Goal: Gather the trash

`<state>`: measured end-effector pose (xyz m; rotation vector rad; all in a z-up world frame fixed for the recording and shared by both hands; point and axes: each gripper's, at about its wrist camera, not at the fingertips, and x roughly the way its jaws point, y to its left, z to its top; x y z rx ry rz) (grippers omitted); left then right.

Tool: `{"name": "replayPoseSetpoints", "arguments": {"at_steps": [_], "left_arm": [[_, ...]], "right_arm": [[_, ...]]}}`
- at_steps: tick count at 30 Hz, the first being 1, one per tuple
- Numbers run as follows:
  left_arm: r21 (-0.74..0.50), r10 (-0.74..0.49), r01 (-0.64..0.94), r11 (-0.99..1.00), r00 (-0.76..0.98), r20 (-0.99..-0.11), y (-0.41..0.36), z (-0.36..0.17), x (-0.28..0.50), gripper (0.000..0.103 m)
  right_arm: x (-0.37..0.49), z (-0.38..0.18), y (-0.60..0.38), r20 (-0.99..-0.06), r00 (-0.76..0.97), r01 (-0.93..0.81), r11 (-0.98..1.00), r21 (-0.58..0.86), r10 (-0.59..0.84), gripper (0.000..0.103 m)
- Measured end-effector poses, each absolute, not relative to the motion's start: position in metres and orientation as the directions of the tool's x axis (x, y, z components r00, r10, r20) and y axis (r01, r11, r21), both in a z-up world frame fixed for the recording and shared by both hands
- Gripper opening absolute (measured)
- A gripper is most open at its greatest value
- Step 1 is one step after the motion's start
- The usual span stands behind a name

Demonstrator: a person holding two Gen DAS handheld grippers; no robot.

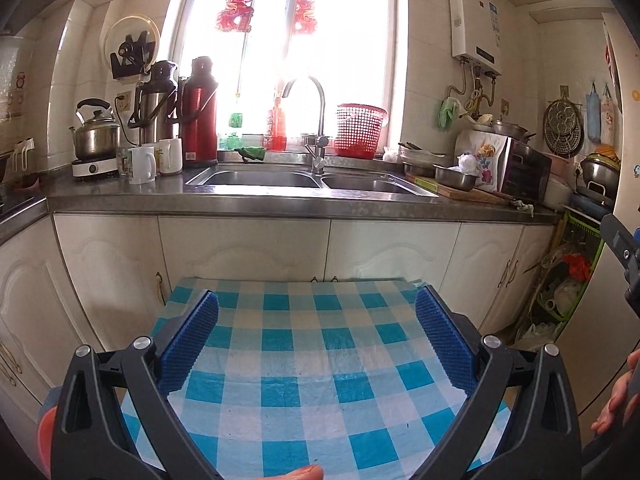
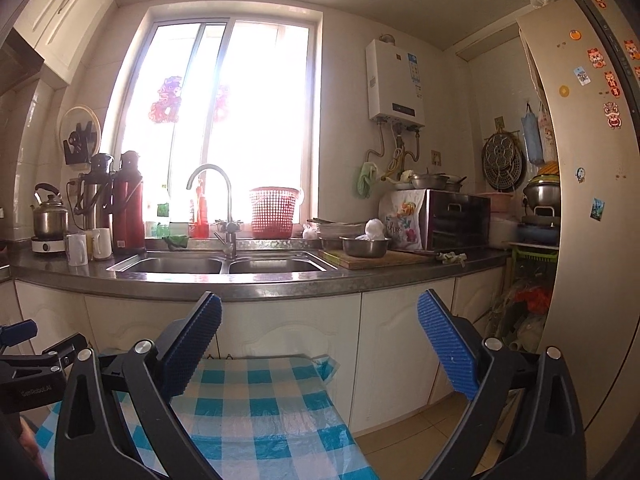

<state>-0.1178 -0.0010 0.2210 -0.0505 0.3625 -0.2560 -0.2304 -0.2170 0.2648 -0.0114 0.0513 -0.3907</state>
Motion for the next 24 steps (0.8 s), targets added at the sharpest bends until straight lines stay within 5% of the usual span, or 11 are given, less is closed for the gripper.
{"name": "replayPoseSetpoints", "arguments": {"at_steps": [24], "left_arm": [[-0.079,-0.232,0.218,0.973,0.922,-0.311,0.009,0.235,-0.131,0.099]], "right_arm": [[-0.239,0.282,-0.191,-0.002,0.942,0.336,0.942,-0.006,-0.336,0.098]]}}
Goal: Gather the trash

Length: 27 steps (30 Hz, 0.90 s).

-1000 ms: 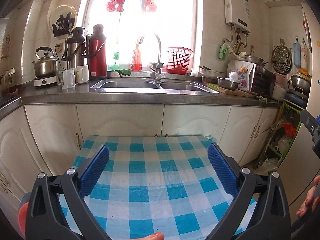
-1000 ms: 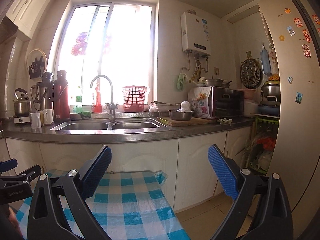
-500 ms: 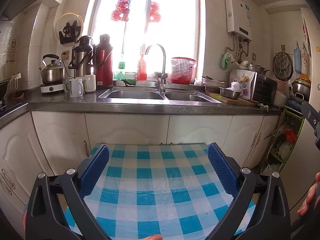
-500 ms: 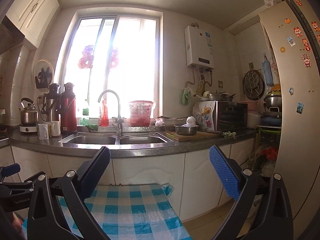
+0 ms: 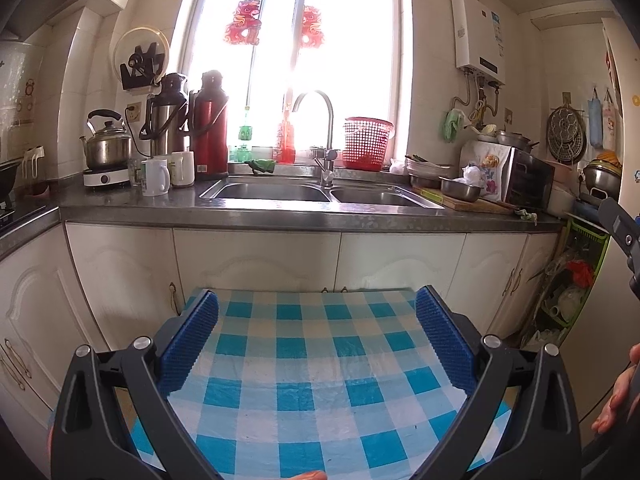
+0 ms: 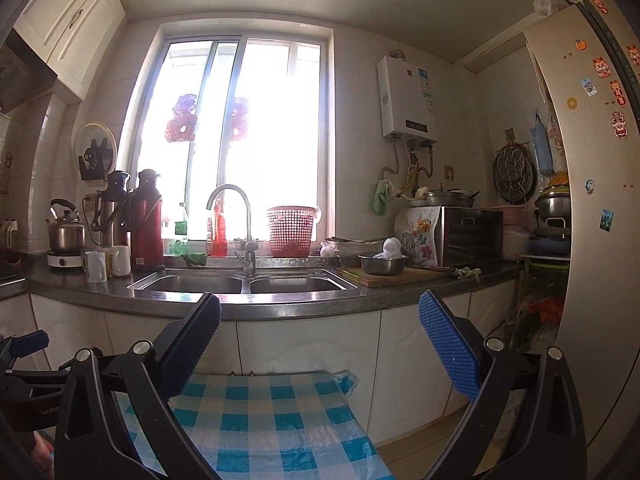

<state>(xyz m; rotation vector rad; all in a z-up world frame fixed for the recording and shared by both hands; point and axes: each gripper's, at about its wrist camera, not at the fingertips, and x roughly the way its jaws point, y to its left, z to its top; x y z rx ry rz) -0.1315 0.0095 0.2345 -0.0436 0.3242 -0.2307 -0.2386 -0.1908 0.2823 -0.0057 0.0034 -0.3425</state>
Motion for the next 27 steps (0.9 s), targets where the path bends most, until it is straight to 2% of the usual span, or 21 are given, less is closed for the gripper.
{"name": "replayPoseSetpoints", "arguments": {"at_steps": [27], "left_arm": [[-0.077,-0.227,0.213,0.974,0.917,-0.329,0.01,0.225,-0.123,0.099]], "right_arm": [[-0.222,0.268,-0.19,-0.041,0.954,0.296,0.955,-0.007,-0.296,0.098]]}}
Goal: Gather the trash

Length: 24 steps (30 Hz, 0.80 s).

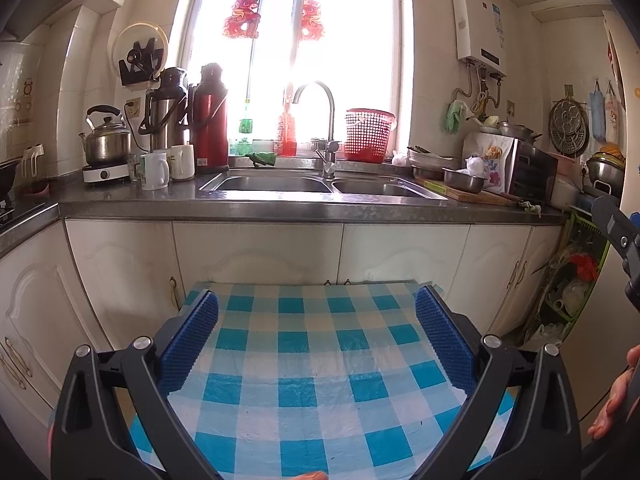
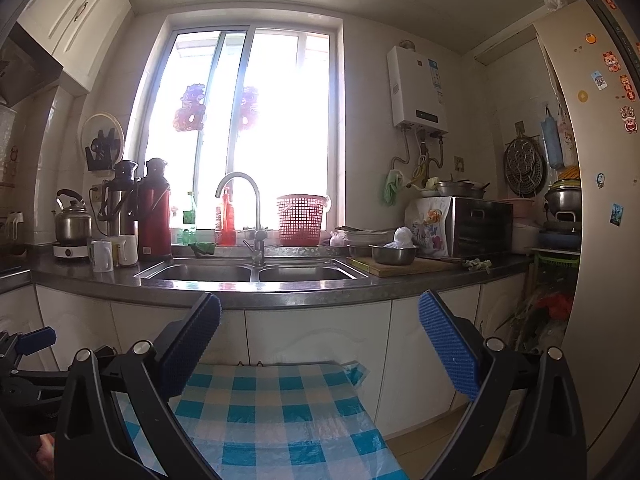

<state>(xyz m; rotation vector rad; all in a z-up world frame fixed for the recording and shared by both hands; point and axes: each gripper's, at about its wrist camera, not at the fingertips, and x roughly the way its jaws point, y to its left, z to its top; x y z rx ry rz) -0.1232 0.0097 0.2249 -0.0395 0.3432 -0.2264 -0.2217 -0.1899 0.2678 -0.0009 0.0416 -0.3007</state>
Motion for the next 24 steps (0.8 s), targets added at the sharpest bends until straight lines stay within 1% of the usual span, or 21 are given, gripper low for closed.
{"name": "replayPoseSetpoints", "arguments": {"at_steps": [2,4,8,9,11,14,24], "left_arm": [[-0.076,-0.222,0.209,0.975,0.917,-0.33,0.011,0.224,-0.122,0.099],[-0.073,-0.215,0.202,0.977,0.919,-0.331,0.011,0.222,-0.119,0.099],[-0.071,-0.206,0.193,0.979,0.916,-0.343,0.014,0.217,-0.113,0.099],[-0.07,-0.205,0.192,0.979,0.915,-0.348,0.014,0.216,-0.113,0.099],[-0.066,-0.2,0.189,0.98,0.913,-0.357,0.015,0.212,-0.111,0.099],[-0.067,-0.197,0.185,0.98,0.909,-0.366,0.017,0.208,-0.109,0.099],[-0.068,-0.19,0.178,0.982,0.904,-0.382,0.021,0.201,-0.104,0.099]], "right_arm": [[-0.22,0.266,-0.189,-0.049,0.957,0.285,0.958,-0.008,-0.285,0.098],[-0.212,0.264,-0.188,-0.085,0.962,0.259,0.966,-0.005,-0.258,0.098],[-0.185,0.254,-0.186,-0.215,0.951,0.222,0.974,-0.033,-0.224,0.098],[-0.176,0.25,-0.185,-0.263,0.941,0.209,0.977,-0.043,-0.213,0.098],[-0.167,0.239,-0.184,-0.307,0.931,0.192,0.98,-0.042,-0.196,0.098],[-0.164,0.23,-0.182,-0.321,0.927,0.189,0.981,-0.04,-0.192,0.098],[-0.161,0.226,-0.184,-0.331,0.922,0.201,0.979,-0.04,-0.202,0.098]]}}
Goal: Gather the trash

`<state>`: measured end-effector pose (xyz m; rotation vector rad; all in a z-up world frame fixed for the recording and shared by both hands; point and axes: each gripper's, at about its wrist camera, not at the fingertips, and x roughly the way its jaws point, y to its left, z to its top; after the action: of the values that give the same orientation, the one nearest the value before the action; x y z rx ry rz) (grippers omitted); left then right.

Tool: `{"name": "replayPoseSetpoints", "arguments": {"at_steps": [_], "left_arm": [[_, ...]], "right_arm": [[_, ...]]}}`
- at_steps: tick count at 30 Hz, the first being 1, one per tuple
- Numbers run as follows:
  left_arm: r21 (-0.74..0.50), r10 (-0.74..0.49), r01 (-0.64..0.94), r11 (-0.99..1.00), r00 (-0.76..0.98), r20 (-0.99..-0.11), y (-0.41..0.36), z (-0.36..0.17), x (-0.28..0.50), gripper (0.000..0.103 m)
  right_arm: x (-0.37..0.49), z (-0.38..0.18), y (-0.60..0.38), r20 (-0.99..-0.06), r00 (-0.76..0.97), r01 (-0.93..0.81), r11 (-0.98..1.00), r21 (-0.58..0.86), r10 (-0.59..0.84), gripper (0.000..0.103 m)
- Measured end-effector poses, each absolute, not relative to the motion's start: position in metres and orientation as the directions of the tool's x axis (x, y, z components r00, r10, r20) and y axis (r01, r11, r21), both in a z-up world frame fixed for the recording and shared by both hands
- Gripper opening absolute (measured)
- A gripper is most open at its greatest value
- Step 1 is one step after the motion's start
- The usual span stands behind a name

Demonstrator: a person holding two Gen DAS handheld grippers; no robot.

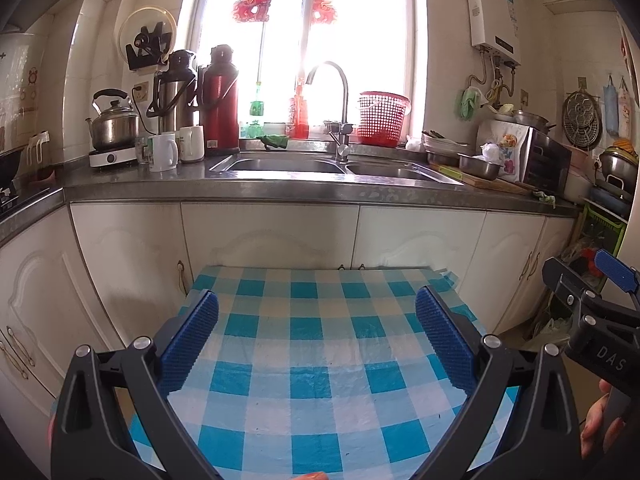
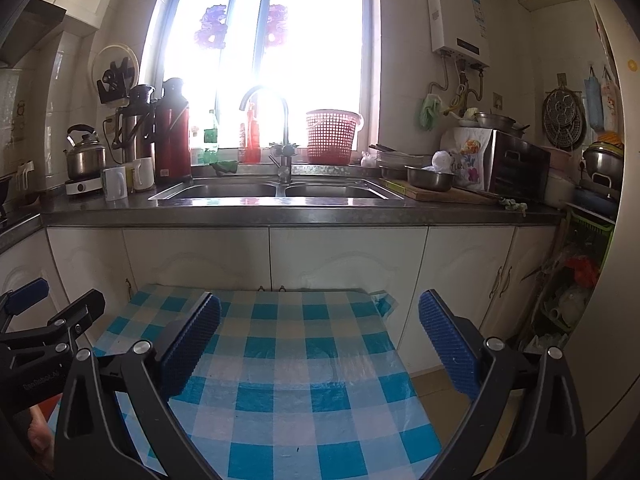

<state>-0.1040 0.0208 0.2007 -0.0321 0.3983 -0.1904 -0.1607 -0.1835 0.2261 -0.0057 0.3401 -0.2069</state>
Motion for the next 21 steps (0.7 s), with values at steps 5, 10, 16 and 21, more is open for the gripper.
{"name": "replayPoseSetpoints", "arguments": {"at_steps": [5,10,16,21], "left_arm": [[-0.067,-0.189,0.177,0.982,0.9,-0.393,0.02,0.197,-0.101,0.099],[-0.062,-0.183,0.173,0.983,0.895,-0.407,0.019,0.192,-0.096,0.099],[-0.063,-0.176,0.165,0.984,0.887,-0.427,0.017,0.185,-0.088,0.099],[-0.067,-0.176,0.164,0.984,0.869,-0.462,0.014,0.167,-0.078,0.099]], "right_arm": [[-0.158,0.223,-0.183,-0.334,0.921,0.199,0.979,-0.044,-0.202,0.098],[-0.155,0.219,-0.182,-0.343,0.918,0.197,0.979,-0.042,-0.2,0.098],[-0.144,0.209,-0.18,-0.366,0.912,0.186,0.982,-0.038,-0.187,0.098],[-0.133,0.194,-0.182,-0.399,0.901,0.176,0.984,-0.024,-0.171,0.098]]}}
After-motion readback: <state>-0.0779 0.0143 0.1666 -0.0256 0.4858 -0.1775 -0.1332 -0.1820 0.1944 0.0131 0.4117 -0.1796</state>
